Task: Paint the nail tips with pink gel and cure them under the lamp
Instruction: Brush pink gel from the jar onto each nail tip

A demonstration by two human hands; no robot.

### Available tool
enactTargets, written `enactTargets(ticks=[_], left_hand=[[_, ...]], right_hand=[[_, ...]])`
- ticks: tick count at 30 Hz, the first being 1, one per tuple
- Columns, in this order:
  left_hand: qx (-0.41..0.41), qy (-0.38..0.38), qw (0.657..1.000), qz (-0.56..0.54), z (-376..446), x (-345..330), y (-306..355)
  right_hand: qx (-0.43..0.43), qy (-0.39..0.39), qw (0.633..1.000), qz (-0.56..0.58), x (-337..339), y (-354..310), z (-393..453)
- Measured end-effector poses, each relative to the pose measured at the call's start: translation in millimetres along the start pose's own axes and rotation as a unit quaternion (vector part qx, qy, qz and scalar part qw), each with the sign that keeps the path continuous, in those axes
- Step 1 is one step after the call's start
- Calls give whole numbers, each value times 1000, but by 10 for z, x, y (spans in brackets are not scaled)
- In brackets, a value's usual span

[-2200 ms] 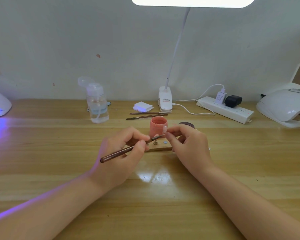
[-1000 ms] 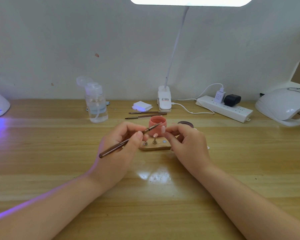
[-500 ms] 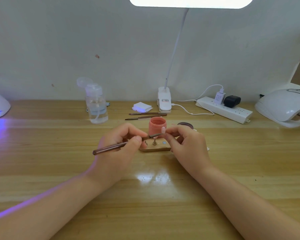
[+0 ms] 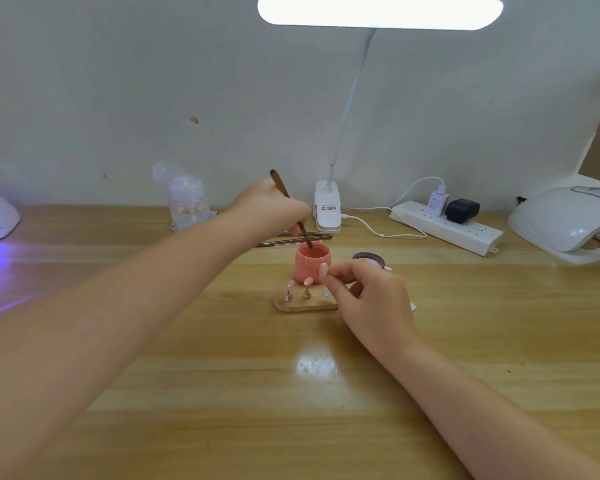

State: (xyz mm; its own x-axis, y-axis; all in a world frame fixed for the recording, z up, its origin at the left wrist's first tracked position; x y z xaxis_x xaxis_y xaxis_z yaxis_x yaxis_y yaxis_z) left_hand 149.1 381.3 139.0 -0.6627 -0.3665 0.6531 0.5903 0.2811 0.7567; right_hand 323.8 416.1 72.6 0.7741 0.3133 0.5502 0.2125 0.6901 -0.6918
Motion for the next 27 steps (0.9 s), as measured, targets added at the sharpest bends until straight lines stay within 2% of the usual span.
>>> enactTargets(ticks=[7,10,15,19,27], left_hand=[[17,-59,996,72,149,-247,-18],[34,-75,995,61,164,-301,-99],[55,-32,996,-68,158,-124,-224],[98,-18,975,-198,67,-15,-503],[153,-15,950,-272,-72,40,-953]], right_hand=[[3,2,1000,-5,2,-3,-5],[6,3,1000,-7,-1,-4,-5],[8,5,1000,-16,-3,-7,2],[11,5,1000,-13,2,-13,-1],[13,4,1000,-18,6,-23,3]])
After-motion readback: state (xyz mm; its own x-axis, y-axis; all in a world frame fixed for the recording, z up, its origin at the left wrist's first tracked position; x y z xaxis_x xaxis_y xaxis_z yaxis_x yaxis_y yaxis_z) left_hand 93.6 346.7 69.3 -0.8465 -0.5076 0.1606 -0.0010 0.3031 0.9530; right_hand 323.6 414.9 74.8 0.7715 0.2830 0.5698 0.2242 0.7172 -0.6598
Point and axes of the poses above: each hand's wrist, its own z-axis towards the middle knuckle, its own x-axis out of the back of the hand, y = z × x, the point moved 10 cm from there along z, towards the middle knuckle, and after that the axes turned 11 degrees about -y, right-handed, at the moved point
